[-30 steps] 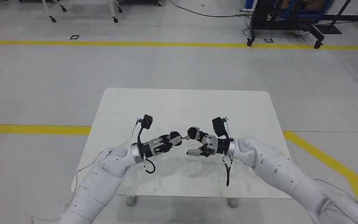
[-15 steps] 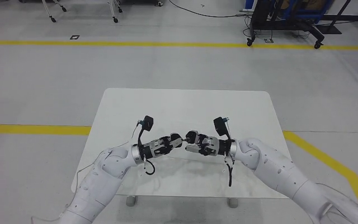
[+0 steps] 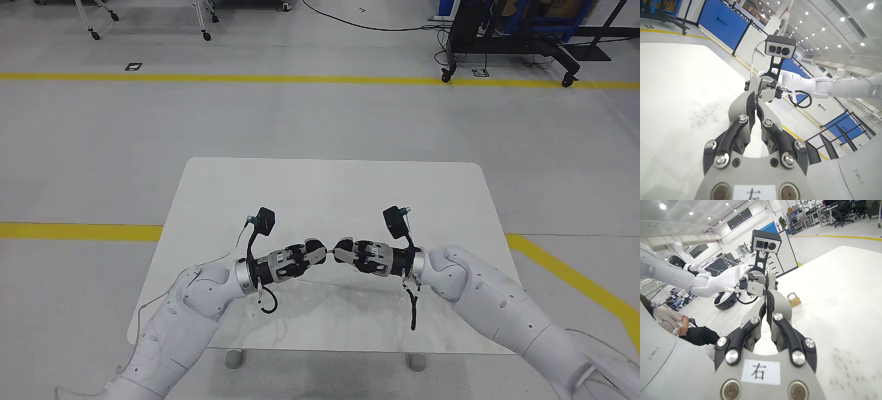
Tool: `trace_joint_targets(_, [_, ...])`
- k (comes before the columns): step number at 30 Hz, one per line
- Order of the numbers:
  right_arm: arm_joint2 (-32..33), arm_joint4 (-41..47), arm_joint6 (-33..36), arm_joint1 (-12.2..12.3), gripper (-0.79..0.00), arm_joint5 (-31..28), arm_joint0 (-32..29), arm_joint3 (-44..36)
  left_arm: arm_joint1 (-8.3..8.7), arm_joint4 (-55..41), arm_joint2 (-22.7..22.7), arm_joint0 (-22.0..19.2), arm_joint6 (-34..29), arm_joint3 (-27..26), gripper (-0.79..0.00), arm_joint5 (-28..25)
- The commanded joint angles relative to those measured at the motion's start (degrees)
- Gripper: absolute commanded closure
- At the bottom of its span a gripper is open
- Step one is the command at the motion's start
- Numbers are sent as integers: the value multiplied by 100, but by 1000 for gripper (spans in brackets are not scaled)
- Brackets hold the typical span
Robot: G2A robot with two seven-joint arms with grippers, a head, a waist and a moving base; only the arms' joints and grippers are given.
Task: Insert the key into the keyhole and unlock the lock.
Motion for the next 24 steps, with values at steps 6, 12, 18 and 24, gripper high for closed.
trace_joint_targets(6, [100, 57, 152, -3, 0, 0, -64, -52, 16, -11, 14, 6, 16, -11, -323, -10])
trace_joint_targets(12, [324, -45, 93, 38, 0, 0, -166, -25, 31, -179, -52, 20, 144, 3, -785, -43])
trace_joint_targets(18, [543, -225, -26, 109, 0, 0, -302, -53, 31, -179, -52, 20, 144, 3, -785, -43])
trace_joint_targets(24, [543, -225, -26, 109, 0, 0, -302, -53, 98, 451, -300, 141, 206, -468, -785, 305])
